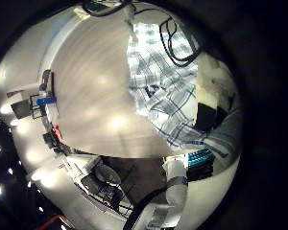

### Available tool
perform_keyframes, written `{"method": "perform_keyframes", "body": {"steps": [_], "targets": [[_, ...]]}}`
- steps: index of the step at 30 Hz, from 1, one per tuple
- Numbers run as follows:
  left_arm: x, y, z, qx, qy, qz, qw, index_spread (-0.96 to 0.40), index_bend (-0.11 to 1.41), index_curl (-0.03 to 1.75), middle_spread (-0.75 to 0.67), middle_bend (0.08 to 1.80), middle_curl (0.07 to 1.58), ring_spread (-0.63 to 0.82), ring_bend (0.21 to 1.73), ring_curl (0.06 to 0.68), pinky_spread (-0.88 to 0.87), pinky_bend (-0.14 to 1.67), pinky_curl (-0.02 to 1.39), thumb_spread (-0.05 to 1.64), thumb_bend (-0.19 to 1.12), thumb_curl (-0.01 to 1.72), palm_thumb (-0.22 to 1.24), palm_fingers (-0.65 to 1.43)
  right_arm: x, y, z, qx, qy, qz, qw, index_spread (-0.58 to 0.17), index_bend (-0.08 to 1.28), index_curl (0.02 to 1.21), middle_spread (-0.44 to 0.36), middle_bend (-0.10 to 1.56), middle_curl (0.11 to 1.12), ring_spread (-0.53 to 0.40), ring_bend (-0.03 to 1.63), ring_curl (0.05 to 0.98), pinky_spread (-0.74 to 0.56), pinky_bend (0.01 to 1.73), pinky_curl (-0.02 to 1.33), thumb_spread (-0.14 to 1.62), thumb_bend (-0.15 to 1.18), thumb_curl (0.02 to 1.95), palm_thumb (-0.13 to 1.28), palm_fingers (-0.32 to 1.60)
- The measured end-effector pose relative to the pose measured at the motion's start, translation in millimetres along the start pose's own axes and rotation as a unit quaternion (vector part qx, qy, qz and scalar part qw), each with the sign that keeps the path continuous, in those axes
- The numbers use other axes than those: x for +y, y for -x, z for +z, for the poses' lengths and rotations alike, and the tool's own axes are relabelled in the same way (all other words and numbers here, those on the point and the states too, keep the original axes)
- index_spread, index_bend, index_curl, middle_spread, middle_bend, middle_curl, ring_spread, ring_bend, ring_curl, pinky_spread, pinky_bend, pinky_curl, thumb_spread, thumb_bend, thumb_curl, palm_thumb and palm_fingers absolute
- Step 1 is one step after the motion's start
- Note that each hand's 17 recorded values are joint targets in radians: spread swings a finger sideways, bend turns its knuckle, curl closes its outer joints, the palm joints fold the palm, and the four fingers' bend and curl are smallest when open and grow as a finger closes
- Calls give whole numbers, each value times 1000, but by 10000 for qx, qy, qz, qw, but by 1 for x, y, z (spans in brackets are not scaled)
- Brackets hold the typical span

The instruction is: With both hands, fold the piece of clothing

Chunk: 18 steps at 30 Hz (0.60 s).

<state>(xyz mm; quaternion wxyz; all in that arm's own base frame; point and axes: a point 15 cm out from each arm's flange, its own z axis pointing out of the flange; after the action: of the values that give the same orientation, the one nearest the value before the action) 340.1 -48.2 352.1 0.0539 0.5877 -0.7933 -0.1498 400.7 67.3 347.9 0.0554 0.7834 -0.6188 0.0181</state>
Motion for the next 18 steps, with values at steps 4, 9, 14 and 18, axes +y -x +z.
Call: {"method": "perform_keyframes", "body": {"steps": [4,9,14,18], "targets": [[-46,10,7,-5,144,-47,9999,-618,307,1469,-632,936,1176,-431,1476,523,-617,1083,839,1150,-14,528,795,811,-49,-6,17,5,198,50,9998,-317,1028,886,-185,1221,895,-224,1391,689,-180,1485,543,1227,-3,591,934,1031],[-113,19,29,-23,239,-57,9997,-600,303,1476,-628,931,1180,-438,1465,523,-625,1024,847,1146,-17,518,782,753,-94,-12,57,-6,594,93,9982,-314,1022,896,-179,1222,894,-221,1387,700,-186,1458,571,1217,-11,610,930,1031],[-161,31,61,24,309,-38,9995,-579,311,1469,-617,939,1170,-443,1395,514,-618,924,852,1138,-26,500,740,620,-114,-12,100,-25,1133,118,9935,-310,1014,900,-175,1216,887,-220,1375,707,-188,1436,592,1211,-18,616,915,1027],[-184,38,74,53,219,-61,9997,-558,323,1420,-592,911,1132,-432,1268,488,-590,813,852,1134,-26,483,708,439,-123,-21,119,-43,1150,233,9931,-315,922,875,-168,1186,858,-223,1353,697,-216,1388,597,1210,-32,578,810,1022]]}}
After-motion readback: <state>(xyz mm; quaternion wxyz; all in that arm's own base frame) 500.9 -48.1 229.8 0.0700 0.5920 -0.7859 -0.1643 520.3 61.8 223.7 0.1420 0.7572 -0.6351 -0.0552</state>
